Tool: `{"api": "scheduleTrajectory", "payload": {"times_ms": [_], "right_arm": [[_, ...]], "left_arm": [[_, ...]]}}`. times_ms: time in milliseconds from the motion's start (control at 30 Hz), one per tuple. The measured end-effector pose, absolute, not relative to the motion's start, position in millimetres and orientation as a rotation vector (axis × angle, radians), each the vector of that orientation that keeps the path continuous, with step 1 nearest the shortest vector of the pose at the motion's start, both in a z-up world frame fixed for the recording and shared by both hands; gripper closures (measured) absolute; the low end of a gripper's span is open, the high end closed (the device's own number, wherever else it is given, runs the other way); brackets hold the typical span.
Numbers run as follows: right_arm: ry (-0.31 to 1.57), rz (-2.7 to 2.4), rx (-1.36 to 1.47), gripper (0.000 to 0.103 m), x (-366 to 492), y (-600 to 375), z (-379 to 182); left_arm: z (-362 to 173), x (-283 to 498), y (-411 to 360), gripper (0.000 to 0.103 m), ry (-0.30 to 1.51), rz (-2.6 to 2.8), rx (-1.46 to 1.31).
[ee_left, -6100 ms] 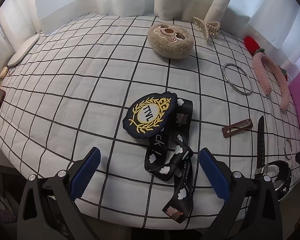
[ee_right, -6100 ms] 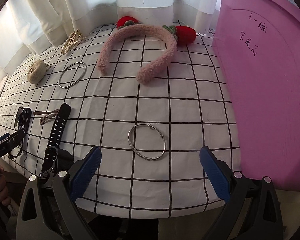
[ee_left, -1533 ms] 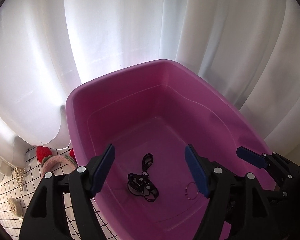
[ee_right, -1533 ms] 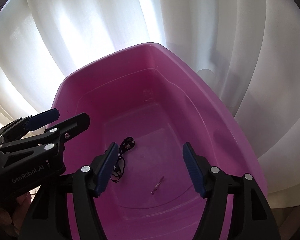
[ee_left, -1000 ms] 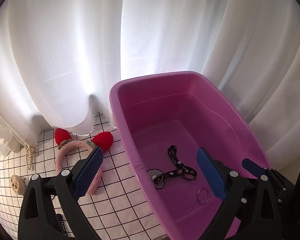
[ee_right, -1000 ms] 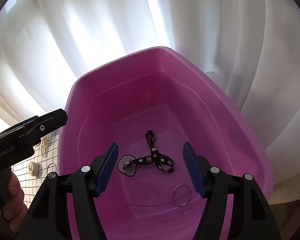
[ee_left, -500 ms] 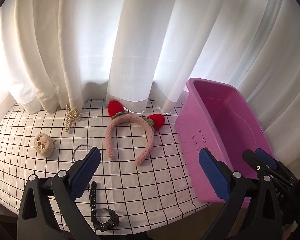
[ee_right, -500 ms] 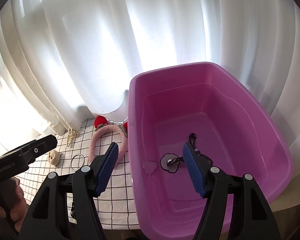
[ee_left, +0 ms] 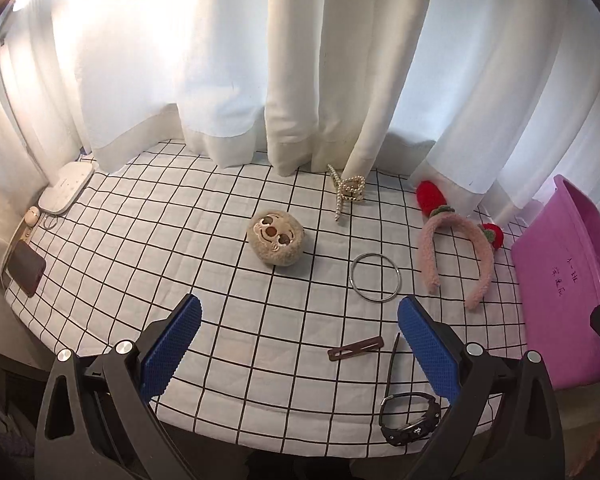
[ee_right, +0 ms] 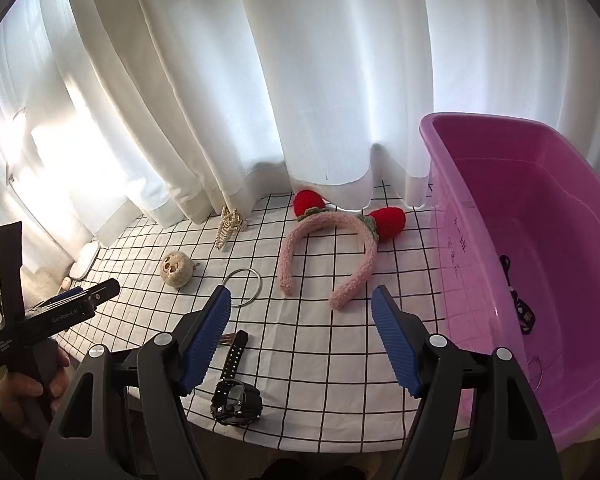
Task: Organize jewelry
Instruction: 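Move both open tools back over the table items, then grasp the beige plush sloth with the left tool while the right tool grasps the pink headband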
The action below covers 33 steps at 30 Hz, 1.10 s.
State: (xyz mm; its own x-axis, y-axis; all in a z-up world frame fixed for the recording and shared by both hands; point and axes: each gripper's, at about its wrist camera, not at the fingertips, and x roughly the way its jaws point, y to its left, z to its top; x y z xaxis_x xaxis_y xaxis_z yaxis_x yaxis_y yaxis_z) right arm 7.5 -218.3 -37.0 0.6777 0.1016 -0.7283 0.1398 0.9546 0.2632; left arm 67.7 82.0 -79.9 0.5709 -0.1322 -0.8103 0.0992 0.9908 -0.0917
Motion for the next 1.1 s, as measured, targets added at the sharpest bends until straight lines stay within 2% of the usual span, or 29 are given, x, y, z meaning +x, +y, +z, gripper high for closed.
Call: {"api": "scheduleTrajectory", "payload": {"times_ms": [267, 567, 1100], "right_arm": [[0.916, -0.07, 0.31, 0.033, 36, -217, -87], [0.964, -0.124, 0.336, 0.033, 72, -230, -117], [1.008, -0.196, 0.356, 0.033, 126, -248, -155]], "left_arm": [[-122, 87, 102, 0.006, 0.968, -0.097, -0.051], [-165, 143, 101, 0.006, 1.003, -0.057, -0.052], [-192, 193, 75, 0.006, 1.023, -0.081, 0.001]]}}
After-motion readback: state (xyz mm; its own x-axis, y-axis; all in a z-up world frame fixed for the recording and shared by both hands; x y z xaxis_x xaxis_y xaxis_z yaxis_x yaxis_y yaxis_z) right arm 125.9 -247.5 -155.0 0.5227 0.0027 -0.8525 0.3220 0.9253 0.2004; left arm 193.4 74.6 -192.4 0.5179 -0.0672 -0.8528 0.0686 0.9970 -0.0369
